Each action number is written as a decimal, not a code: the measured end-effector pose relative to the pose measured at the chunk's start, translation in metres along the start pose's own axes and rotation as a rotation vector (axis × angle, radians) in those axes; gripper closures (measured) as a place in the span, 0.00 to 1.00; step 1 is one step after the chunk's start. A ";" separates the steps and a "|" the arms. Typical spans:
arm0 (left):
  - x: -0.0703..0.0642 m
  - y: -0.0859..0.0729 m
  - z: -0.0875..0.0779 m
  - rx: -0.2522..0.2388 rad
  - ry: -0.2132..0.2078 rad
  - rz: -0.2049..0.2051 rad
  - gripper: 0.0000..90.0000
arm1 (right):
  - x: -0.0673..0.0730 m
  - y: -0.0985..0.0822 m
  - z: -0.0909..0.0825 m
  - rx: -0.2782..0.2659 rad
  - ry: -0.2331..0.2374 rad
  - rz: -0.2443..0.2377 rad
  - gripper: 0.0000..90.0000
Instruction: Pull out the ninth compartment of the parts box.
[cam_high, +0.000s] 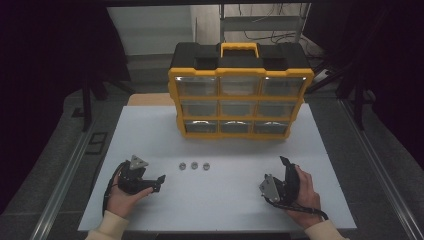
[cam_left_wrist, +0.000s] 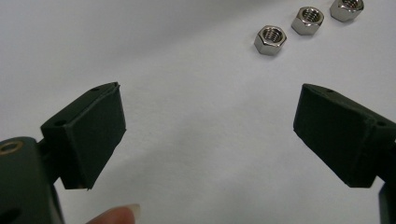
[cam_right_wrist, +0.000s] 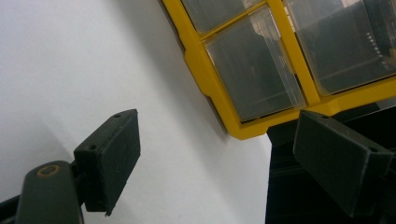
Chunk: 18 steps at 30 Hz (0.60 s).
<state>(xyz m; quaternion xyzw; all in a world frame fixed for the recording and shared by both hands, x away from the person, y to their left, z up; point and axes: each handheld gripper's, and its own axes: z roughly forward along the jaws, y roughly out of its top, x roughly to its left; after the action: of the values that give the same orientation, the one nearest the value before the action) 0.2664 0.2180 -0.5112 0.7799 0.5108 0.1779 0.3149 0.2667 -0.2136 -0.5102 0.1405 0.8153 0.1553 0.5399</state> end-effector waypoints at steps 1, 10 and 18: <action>0.000 0.000 0.000 0.000 0.000 0.000 0.10 | 0.001 0.000 0.001 -0.004 -0.015 -0.003 0.18; 0.000 0.000 0.001 0.001 0.003 0.000 0.10 | 0.003 0.001 0.002 0.003 -0.036 -0.036 0.18; 0.000 0.000 0.001 0.002 0.003 0.001 0.10 | 0.005 0.001 0.004 0.004 -0.049 -0.055 0.18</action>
<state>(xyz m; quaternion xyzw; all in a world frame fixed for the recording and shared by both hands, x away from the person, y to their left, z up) 0.2668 0.2176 -0.5119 0.7802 0.5112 0.1786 0.3132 0.2686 -0.2100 -0.5150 0.1227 0.8057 0.1354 0.5635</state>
